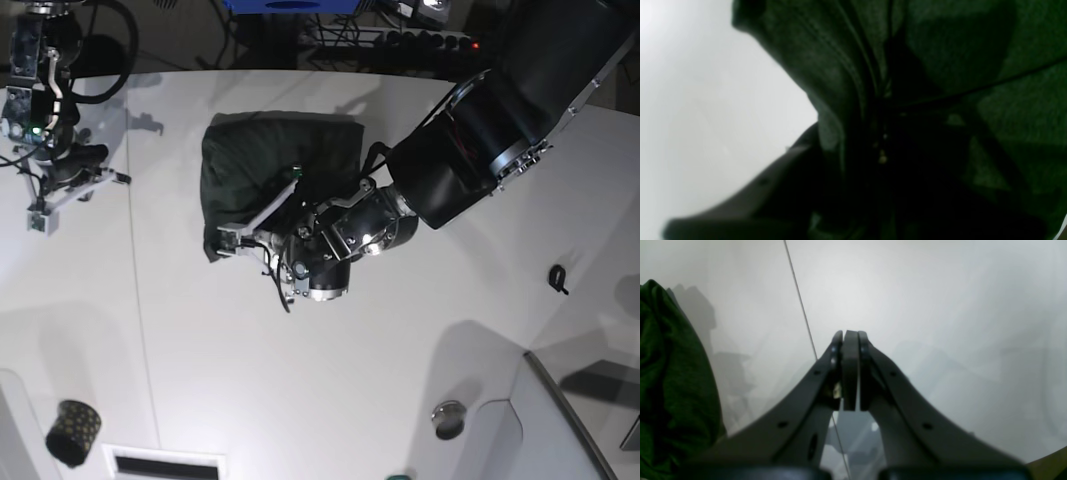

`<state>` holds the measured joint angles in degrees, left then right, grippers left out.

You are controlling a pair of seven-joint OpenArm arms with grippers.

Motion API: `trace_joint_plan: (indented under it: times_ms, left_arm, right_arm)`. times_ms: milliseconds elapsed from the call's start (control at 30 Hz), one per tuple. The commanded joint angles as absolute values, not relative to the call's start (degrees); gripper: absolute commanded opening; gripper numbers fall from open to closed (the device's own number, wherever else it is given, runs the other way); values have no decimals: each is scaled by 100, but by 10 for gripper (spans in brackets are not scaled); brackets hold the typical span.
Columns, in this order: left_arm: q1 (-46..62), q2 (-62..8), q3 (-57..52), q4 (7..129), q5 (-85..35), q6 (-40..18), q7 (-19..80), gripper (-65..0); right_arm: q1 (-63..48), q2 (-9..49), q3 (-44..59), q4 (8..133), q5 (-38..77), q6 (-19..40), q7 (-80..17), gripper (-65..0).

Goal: Layout the t-shirt on the table in an organized manner, then fold the t-shirt properly
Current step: 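Push and flatten the folded shirt with the left gripper into a square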

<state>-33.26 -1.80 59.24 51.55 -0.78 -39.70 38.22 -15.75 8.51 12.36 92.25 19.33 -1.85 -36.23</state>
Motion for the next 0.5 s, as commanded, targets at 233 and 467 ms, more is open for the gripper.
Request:
trace_joint_plan:
  times_ms: [233,467]
  left_arm:
    - [-3846,-163,5868,5209,-48,-4000,3864,-163]
    - [-4084,-251,5824,5596,-66,-4000,3864,-145]
  right_arm:
    - [-1525,919,1244,9323,1938,-154,-3530,-645]
    - [-1508,919,1244,9323,1938,-154,-3530,-645]
